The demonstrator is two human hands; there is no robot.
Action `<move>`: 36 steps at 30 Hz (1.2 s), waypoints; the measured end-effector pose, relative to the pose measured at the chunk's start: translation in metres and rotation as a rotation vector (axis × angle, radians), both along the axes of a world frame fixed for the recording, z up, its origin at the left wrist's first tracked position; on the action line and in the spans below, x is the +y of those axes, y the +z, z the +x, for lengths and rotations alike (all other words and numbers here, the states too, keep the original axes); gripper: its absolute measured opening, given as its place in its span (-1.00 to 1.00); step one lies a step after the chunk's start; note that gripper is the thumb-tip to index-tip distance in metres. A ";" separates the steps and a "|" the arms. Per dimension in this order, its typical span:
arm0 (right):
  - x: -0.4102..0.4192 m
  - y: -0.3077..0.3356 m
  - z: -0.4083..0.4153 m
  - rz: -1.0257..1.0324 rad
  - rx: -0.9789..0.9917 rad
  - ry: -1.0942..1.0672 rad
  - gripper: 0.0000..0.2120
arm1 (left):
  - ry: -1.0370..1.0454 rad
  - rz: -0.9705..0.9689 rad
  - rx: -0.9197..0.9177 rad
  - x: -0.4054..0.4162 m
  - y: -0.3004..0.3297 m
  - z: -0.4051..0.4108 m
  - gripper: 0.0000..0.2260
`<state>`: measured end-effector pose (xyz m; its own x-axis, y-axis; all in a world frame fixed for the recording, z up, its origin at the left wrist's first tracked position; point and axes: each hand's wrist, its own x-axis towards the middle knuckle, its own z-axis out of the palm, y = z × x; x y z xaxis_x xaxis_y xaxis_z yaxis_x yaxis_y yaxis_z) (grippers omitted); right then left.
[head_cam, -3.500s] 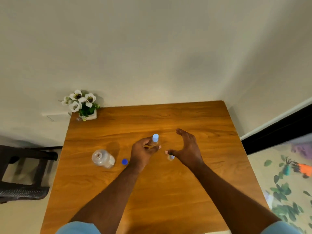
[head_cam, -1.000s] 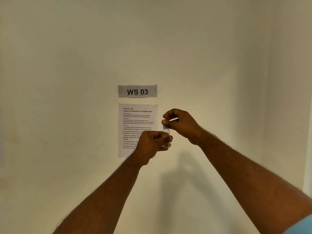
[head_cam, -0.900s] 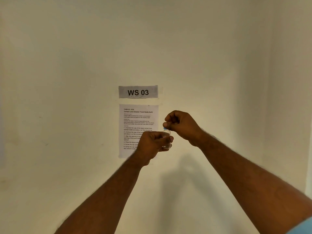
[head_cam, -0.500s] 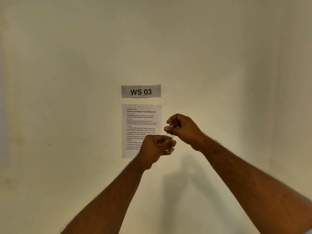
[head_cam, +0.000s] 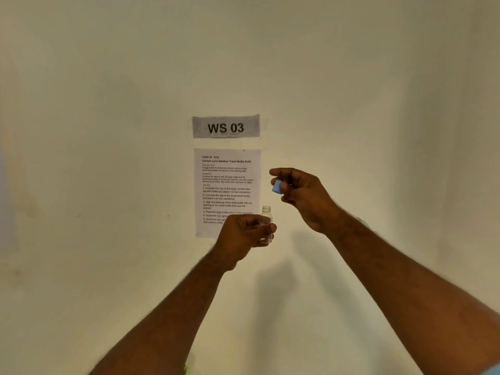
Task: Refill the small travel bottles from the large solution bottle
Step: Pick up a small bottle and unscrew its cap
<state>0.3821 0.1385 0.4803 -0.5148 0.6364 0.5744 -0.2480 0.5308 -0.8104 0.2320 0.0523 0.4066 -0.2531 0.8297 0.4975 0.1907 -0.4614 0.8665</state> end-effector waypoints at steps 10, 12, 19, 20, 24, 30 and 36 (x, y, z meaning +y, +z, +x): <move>-0.017 -0.124 0.027 -0.417 0.168 0.102 -0.87 | 0.168 -0.143 0.004 -0.049 -0.126 -0.007 -0.85; -0.028 -0.160 0.030 -0.460 0.119 0.059 -0.86 | 0.243 -0.196 0.081 -0.060 -0.163 -0.007 -0.81; -0.076 -0.292 0.036 -0.506 -0.126 -0.100 -0.74 | 0.270 -0.358 0.206 -0.098 -0.280 -0.004 -0.74; -0.082 -0.309 0.036 -0.511 -0.185 -0.113 -0.71 | 0.255 -0.386 0.218 -0.103 -0.295 -0.003 -0.72; -0.110 -0.381 0.031 -0.508 -0.431 -0.182 -0.71 | 0.233 -0.524 0.238 -0.122 -0.358 0.001 -0.70; -0.143 -0.483 0.023 -0.511 -0.662 -0.229 -0.75 | 0.225 -0.764 0.299 -0.140 -0.428 0.004 -0.68; -0.165 -0.556 0.013 -0.479 -0.879 -0.253 -0.76 | 0.186 -0.866 0.420 -0.148 -0.479 0.001 -0.69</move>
